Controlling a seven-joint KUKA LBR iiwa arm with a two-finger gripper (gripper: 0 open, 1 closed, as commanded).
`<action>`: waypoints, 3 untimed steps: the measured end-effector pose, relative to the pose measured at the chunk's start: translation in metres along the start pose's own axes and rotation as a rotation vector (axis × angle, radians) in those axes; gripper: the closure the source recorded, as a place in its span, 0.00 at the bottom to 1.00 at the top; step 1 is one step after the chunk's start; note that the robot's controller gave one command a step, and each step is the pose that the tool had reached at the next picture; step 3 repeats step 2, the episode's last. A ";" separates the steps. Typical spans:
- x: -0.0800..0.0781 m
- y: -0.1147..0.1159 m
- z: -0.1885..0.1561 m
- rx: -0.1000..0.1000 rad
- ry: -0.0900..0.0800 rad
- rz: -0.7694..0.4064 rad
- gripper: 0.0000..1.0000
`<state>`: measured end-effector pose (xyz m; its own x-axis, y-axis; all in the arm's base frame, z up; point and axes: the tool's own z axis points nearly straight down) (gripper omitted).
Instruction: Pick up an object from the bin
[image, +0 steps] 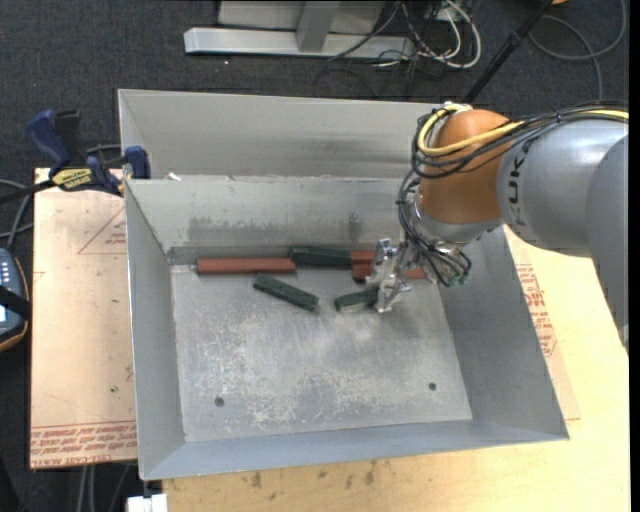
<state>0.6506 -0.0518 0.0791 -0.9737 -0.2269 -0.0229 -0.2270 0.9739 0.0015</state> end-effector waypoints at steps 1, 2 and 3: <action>0.000 0.000 0.000 0.000 0.000 0.000 1.00; 0.004 0.023 -0.121 0.001 0.019 -0.038 1.00; 0.004 0.023 -0.121 0.001 0.019 -0.038 1.00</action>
Offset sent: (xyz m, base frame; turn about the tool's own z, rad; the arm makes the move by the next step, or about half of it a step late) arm -0.0126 0.0196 0.1209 -0.0382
